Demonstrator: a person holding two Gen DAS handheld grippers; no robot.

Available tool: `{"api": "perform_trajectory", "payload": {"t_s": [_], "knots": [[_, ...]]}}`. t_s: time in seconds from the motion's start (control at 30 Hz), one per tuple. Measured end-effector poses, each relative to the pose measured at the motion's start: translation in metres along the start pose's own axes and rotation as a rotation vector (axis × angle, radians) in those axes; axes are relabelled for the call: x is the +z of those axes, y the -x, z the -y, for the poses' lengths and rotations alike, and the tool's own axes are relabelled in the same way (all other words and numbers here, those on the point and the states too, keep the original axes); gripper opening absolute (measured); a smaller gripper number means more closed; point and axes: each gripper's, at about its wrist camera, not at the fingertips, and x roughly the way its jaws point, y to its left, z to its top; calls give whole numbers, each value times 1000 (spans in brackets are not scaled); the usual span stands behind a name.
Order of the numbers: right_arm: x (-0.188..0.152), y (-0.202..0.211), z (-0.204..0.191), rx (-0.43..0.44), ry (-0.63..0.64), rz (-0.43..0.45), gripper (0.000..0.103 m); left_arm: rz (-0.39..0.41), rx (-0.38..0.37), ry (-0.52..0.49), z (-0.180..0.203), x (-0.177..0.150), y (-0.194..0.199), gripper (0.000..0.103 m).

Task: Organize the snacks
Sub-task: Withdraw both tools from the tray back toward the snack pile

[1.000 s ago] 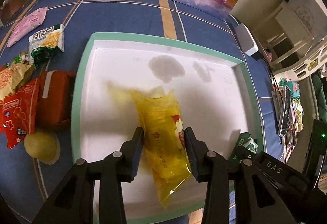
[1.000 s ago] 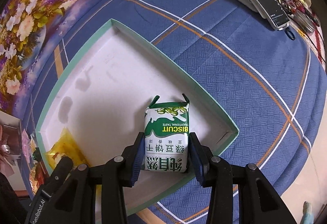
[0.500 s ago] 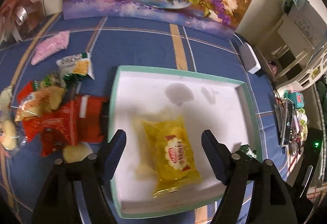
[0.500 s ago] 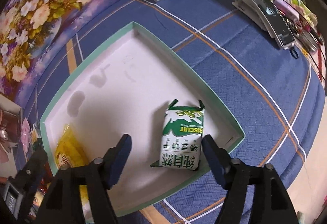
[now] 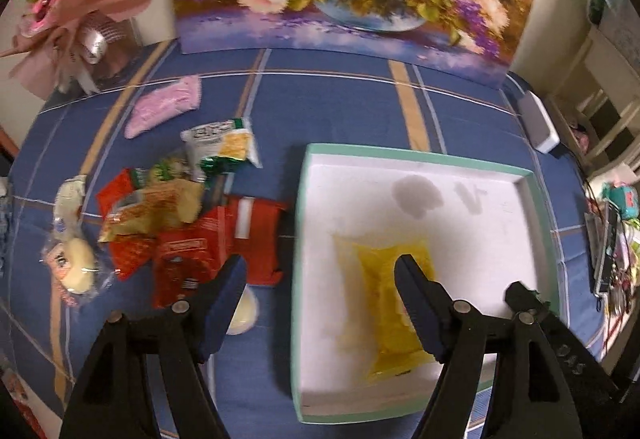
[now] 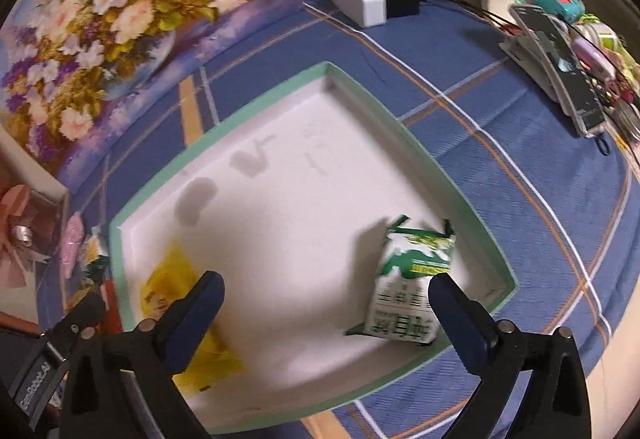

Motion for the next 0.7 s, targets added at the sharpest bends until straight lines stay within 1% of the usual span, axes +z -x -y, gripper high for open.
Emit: {"api": "perform_trajectory", "payload": {"t_s": [0.03,0.1,0.17,0.27,0.37,0.43,0.57,0.7], "knots": [[1,2,-3,20,-1,5,103,5,19,5,-3,1,1,78],[2,5,-7,33,-5,9,103,13,49,15,-10,3,4,78],[2,6,-10,15,-4,12,103,20,63,27,-17,4,6,78],[1,9,-14,12,6,29,103,25,71,47,-26,5,10,78],[-1,8,-17,2,1,16,103,27,96,58,-35,6,13,78],[-2,7,-20,14,5,5,103,24,106,69,-43,7,14,90],[-7,8,-31,18,34,-2,103,24,124,114,-65,11,17,90],[-12,16,-52,41,77,9,103,21,189,168,-96,15,20,90]]}}
